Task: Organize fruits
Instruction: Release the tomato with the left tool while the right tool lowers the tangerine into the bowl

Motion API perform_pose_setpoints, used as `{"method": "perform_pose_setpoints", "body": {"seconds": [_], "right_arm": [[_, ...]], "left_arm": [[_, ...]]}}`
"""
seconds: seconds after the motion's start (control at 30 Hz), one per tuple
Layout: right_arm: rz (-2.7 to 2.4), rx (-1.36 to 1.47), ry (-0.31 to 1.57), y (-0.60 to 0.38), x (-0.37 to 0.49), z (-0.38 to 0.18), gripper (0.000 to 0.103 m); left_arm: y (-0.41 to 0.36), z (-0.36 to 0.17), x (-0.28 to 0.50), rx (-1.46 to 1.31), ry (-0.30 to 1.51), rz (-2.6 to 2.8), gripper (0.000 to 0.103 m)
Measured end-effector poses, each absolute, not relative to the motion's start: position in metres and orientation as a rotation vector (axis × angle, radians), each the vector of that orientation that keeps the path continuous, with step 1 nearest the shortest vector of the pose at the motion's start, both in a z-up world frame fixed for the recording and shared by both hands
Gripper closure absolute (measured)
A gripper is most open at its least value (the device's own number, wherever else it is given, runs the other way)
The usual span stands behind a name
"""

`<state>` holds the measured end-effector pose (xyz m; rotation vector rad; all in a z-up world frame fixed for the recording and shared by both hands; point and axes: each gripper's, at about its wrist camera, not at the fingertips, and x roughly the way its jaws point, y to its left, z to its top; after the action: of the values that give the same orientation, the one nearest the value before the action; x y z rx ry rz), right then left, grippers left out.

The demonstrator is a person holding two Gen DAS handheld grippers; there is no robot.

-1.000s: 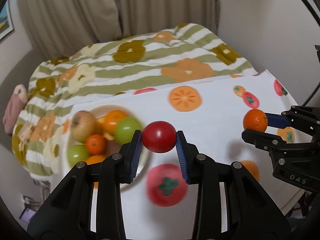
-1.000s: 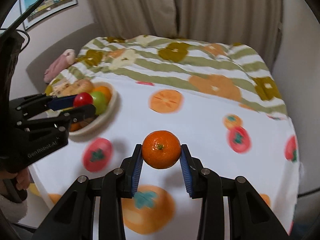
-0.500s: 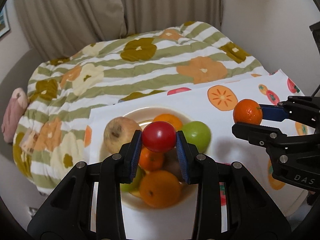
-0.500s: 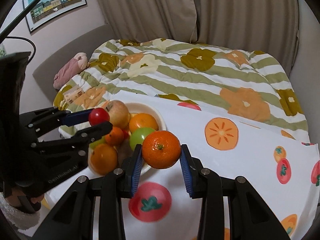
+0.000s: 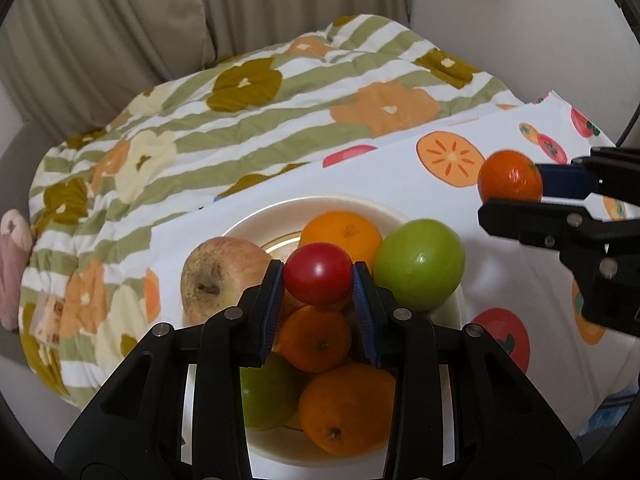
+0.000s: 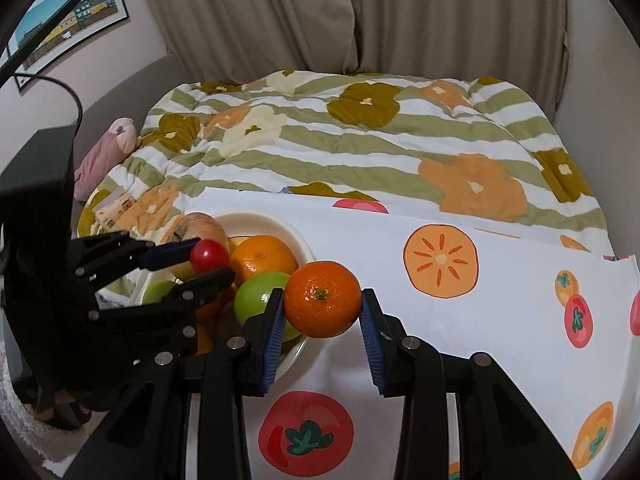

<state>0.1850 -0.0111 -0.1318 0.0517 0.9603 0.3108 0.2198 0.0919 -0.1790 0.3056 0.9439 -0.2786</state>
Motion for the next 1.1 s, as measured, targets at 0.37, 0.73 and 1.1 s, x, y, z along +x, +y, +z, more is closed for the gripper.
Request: {"method": "perform_pose_setpoints", "body": {"seconds": [0.37,0.73,1.1], "right_arm": [[0.32,0.059,0.948,0.001,0.192,-0.125,0.069],[0.415,0.006,0.939,0.039,0.215,-0.119,0.069],[0.493,-0.012,1.002,0.072,0.249,-0.139,0.069]], "left_arm": [[0.113,-0.152,0.204,0.283,0.837,-0.266,0.0],[0.154,-0.142,0.191,0.235,0.85,-0.187,0.0],[0.181,-0.149,0.191,0.189,0.874,-0.153,0.0]]}}
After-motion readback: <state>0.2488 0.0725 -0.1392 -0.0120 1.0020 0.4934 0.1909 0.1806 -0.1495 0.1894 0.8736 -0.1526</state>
